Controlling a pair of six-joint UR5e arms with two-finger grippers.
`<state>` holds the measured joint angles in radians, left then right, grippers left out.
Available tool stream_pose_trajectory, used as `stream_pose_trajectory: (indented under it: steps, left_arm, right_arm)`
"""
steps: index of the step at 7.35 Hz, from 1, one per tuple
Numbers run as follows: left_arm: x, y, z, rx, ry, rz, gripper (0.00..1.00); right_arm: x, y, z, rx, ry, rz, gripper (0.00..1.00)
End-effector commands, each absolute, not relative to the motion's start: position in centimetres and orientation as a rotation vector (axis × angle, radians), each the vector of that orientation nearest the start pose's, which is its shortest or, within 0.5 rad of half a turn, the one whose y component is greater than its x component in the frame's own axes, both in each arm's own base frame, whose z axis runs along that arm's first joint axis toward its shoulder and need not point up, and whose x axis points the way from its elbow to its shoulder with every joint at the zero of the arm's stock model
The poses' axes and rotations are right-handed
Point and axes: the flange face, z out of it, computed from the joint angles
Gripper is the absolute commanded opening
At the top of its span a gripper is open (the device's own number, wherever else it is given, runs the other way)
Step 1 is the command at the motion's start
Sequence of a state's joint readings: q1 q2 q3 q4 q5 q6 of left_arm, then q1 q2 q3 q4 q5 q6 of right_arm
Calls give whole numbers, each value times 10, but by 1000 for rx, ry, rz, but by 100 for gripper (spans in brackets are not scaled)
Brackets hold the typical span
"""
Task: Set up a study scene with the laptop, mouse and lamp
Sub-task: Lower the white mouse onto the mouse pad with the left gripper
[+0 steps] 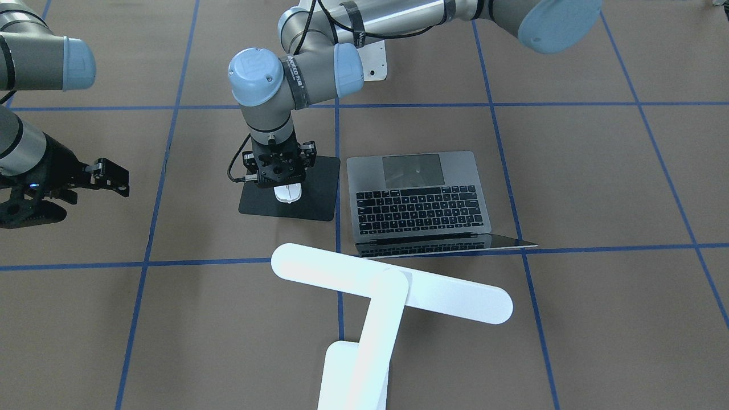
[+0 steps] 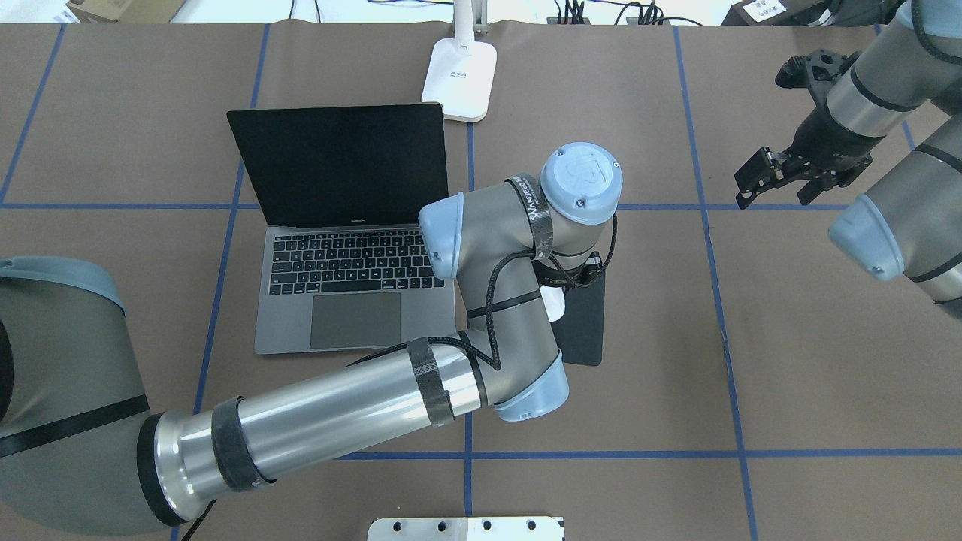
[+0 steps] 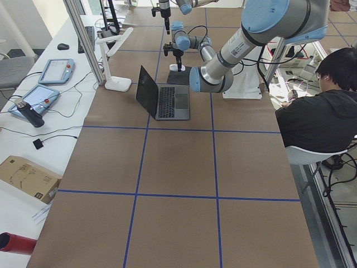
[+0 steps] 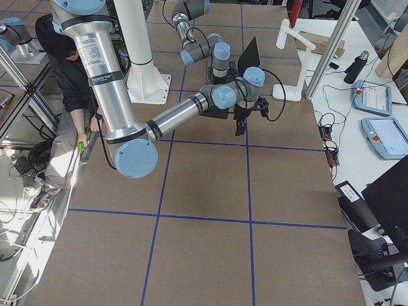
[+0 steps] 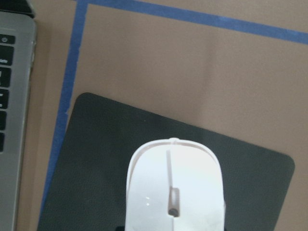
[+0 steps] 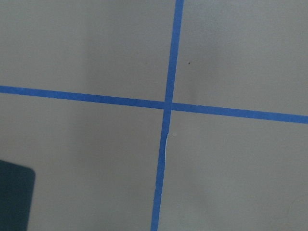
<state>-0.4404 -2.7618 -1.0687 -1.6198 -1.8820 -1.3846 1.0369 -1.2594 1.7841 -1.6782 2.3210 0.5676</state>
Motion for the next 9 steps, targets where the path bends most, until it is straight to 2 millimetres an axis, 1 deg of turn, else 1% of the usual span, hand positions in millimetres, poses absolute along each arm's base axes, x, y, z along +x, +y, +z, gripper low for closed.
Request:
stream_pose_trajectory:
  steps: [1,2,4,5,6,7,8,9]
  left_arm:
    - [721,-442,78,-48,775,-99,27]
    - [721,-439,75,-49,776,-97,27]
    - [724,-436,82,-57,761,-96,29]
    - [730,-426,85,-63,754,-84,29]
    - [732,-424,86,-65,751,-82,29]
    - [737,-418,90,-68,744,-75,40]
    - [737,-418,91,-68,743,-76,53]
    - [737,-418,91,-69,743,-77,83]
  right_arm:
    - [-244,-541,397,-49,-837,-123,100]
    - [-244,-541,398,-50,-837,-123,100]
    - [-244,-541,398,-49,-835,-122,100]
    - [-245,-541,399,-52,-835,-122,100]
    - [-244,-539,402,-55,-831,-120,100]
    - [-244,-539,404,-57,-830,-120,100]
    - [-244,-540,403,-56,-832,-121,100]
    - [-244,-540,403,-56,-832,-121,100]
